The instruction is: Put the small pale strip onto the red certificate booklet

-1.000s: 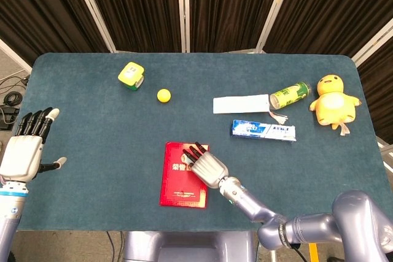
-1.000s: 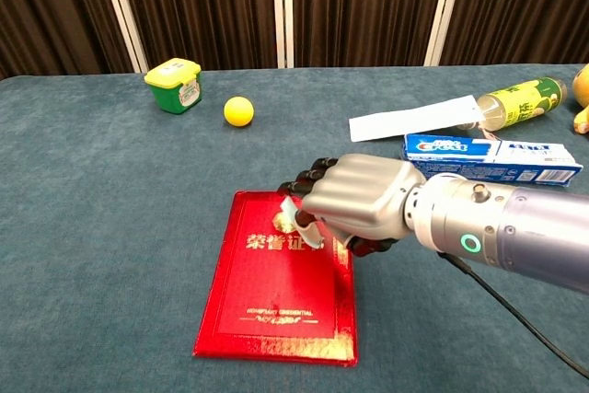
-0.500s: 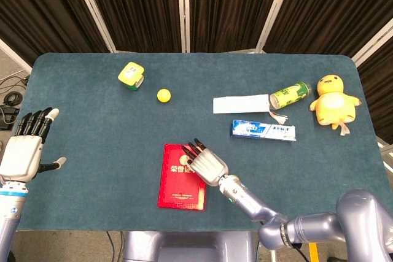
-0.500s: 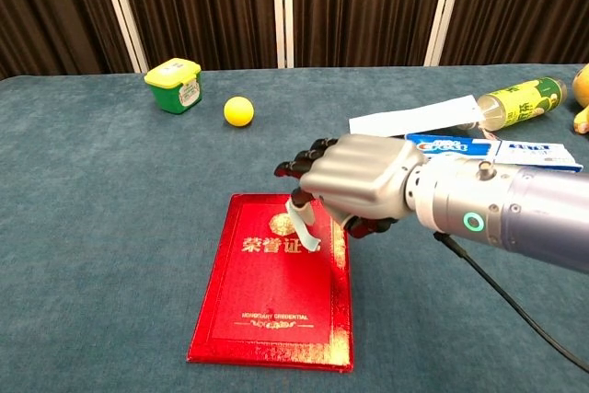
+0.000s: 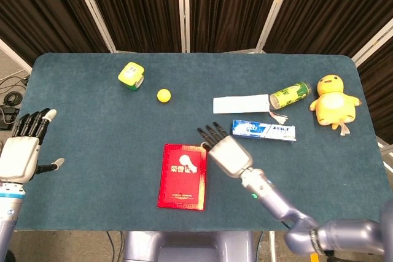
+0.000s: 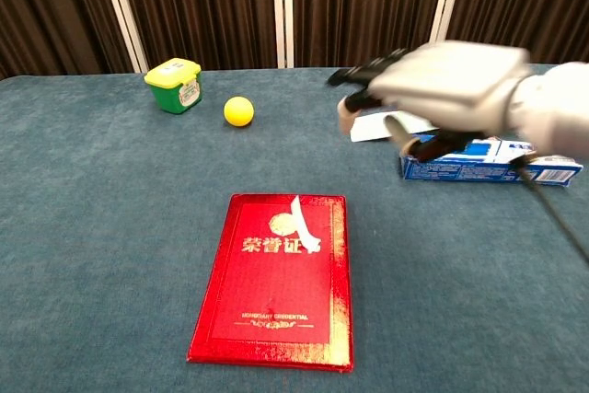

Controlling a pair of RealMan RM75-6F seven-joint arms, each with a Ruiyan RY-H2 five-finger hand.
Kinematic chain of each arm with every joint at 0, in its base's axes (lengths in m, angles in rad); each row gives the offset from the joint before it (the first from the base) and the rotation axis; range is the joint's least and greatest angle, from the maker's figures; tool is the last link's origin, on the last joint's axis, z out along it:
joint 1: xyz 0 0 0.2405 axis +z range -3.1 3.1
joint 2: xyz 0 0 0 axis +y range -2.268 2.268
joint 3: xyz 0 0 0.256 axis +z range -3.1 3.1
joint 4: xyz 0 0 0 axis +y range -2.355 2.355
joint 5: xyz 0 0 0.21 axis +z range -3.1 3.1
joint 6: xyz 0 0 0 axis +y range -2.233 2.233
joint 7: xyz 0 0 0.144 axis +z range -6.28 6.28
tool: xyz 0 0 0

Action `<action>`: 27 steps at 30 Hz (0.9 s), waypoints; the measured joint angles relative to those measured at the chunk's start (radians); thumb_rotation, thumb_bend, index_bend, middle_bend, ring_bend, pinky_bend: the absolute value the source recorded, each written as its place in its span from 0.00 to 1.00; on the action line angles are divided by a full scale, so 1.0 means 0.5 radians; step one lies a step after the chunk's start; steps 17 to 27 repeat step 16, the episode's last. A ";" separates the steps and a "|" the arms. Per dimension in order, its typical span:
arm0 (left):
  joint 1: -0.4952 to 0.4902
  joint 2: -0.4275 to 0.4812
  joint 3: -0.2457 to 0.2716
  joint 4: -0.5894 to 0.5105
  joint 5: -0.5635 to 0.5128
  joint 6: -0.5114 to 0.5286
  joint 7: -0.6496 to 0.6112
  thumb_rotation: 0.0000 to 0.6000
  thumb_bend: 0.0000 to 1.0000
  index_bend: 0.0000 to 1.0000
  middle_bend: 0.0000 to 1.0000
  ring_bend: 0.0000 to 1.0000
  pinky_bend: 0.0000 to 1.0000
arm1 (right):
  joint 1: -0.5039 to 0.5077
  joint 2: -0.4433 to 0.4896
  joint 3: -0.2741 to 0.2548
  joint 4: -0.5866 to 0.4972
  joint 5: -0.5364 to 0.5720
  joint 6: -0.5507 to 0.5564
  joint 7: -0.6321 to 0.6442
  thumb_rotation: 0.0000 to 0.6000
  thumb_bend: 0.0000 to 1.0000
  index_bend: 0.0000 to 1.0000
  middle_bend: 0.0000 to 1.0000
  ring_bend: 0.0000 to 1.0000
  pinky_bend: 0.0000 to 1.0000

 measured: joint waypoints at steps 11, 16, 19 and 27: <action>0.136 0.040 0.119 -0.037 0.163 0.123 -0.052 1.00 0.00 0.00 0.00 0.00 0.00 | -0.633 0.381 -0.201 -0.057 -0.447 0.725 0.757 1.00 0.00 0.06 0.00 0.00 0.00; 0.216 0.054 0.189 -0.037 0.229 0.182 -0.082 1.00 0.00 0.00 0.00 0.00 0.00 | -0.900 0.444 -0.280 0.058 -0.549 0.982 0.996 1.00 0.00 0.06 0.00 0.00 0.00; 0.216 0.054 0.189 -0.037 0.229 0.182 -0.082 1.00 0.00 0.00 0.00 0.00 0.00 | -0.900 0.444 -0.280 0.058 -0.549 0.982 0.996 1.00 0.00 0.06 0.00 0.00 0.00; 0.216 0.054 0.189 -0.037 0.229 0.182 -0.082 1.00 0.00 0.00 0.00 0.00 0.00 | -0.900 0.444 -0.280 0.058 -0.549 0.982 0.996 1.00 0.00 0.06 0.00 0.00 0.00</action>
